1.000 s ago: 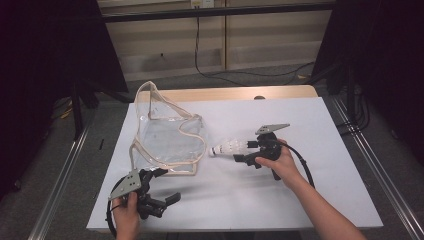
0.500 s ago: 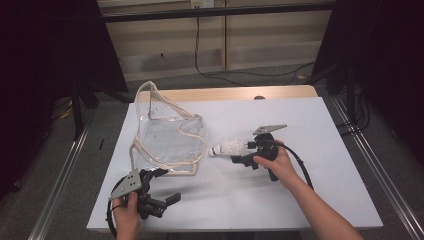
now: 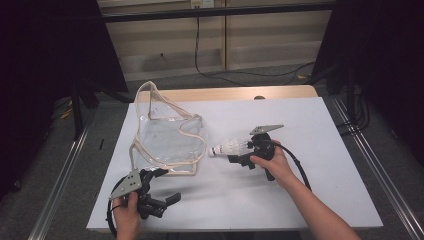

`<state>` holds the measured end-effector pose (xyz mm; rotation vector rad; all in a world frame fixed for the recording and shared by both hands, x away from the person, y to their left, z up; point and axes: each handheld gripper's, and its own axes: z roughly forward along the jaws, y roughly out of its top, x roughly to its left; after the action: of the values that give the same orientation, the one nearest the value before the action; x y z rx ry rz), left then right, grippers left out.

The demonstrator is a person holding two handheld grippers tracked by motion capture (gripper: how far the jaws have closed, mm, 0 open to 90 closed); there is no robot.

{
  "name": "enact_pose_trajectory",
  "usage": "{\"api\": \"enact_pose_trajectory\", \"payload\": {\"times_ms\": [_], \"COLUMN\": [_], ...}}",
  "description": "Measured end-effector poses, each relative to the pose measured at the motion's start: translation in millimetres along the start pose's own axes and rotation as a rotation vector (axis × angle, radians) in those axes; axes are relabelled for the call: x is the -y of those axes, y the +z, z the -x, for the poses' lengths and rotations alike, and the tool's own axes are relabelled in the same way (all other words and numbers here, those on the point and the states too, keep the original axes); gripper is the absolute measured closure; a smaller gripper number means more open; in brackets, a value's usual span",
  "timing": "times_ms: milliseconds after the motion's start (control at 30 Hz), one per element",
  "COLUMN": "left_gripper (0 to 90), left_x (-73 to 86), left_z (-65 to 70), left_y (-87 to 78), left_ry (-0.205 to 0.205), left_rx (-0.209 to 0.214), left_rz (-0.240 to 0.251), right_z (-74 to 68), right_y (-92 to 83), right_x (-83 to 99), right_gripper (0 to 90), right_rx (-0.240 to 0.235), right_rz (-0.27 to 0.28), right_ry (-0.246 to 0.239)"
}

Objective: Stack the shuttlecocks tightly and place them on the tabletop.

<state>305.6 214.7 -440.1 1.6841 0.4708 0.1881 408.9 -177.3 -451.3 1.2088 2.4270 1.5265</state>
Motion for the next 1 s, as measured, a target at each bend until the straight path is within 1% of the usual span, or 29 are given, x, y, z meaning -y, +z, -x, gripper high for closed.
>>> {"api": "enact_pose_trajectory", "payload": {"times_ms": [100,300,467,800,900,1000], "left_gripper": [1.6,1.6,1.6,1.6,1.7,1.6], "left_x": [-0.2,-0.2,-0.2,-0.2,-0.2,-0.3], "left_z": [-0.1,-0.3,-0.3,-0.2,-0.4,-0.3], "left_y": [-0.3,-0.9,-0.6,-0.5,-0.4,-0.6], "left_ry": [0.002,0.002,0.002,0.002,0.002,0.002], "left_rx": [-0.001,-0.002,-0.002,-0.001,0.0,0.0], "left_rz": [0.001,0.002,0.001,0.001,0.001,0.001], "right_z": [-2.4,-3.4,-3.1,-4.3,-5.1,-5.5], "right_y": [1.9,5.4,6.2,9.0,9.4,10.1], "right_x": [-2.3,-3.2,-4.4,-5.2,-5.8,-7.0], "right_gripper": [8.8,9.7,10.5,17.1,22.5,25.7], "right_rx": [0.002,0.0,0.0,0.009,0.019,0.028], "right_rz": [-0.006,-0.014,-0.008,-0.018,-0.015,-0.019], "right_ry": [-0.012,-0.012,-0.015,-0.033,-0.042,-0.041]}}
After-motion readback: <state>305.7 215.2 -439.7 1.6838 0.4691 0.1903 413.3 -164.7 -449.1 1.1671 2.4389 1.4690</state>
